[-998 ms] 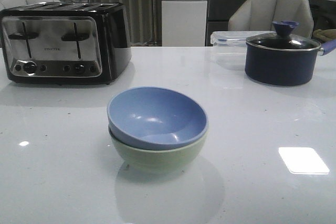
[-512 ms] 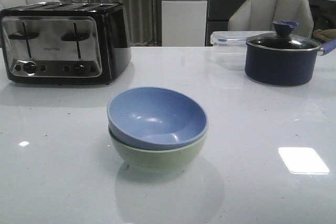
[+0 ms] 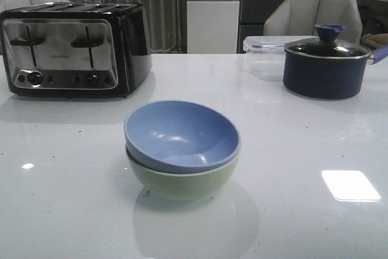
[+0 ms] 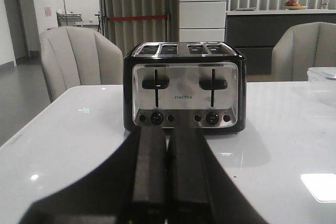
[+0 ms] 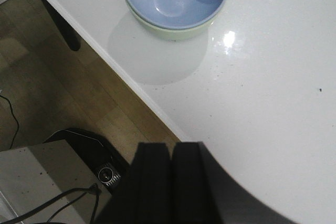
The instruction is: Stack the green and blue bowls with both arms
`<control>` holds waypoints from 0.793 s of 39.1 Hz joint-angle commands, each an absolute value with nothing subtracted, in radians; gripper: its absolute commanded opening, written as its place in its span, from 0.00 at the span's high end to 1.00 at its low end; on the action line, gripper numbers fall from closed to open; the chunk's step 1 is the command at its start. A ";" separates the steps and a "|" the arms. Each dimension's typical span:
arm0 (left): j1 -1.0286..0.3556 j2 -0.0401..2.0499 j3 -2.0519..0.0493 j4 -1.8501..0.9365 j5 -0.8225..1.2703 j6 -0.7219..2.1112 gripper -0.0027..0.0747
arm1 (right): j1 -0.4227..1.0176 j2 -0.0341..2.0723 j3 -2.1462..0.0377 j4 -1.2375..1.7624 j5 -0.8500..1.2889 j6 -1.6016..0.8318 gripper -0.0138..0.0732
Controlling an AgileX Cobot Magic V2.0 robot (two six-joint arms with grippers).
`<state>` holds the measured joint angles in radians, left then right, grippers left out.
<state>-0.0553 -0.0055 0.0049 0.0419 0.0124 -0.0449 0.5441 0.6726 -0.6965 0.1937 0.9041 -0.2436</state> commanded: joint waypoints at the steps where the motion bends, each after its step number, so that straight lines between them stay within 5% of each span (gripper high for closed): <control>1: -0.063 -0.022 0.011 0.041 -0.079 -0.055 0.84 | 0.541 0.668 -0.723 0.201 0.853 -0.249 0.84; 21: -0.063 -0.022 0.011 0.041 -0.079 -0.055 0.84 | 0.541 0.659 -0.721 0.202 0.853 -0.249 0.84; 31: -0.063 -0.022 0.011 0.041 -0.079 -0.055 0.84 | 0.363 0.474 -0.619 0.193 0.703 -0.250 0.84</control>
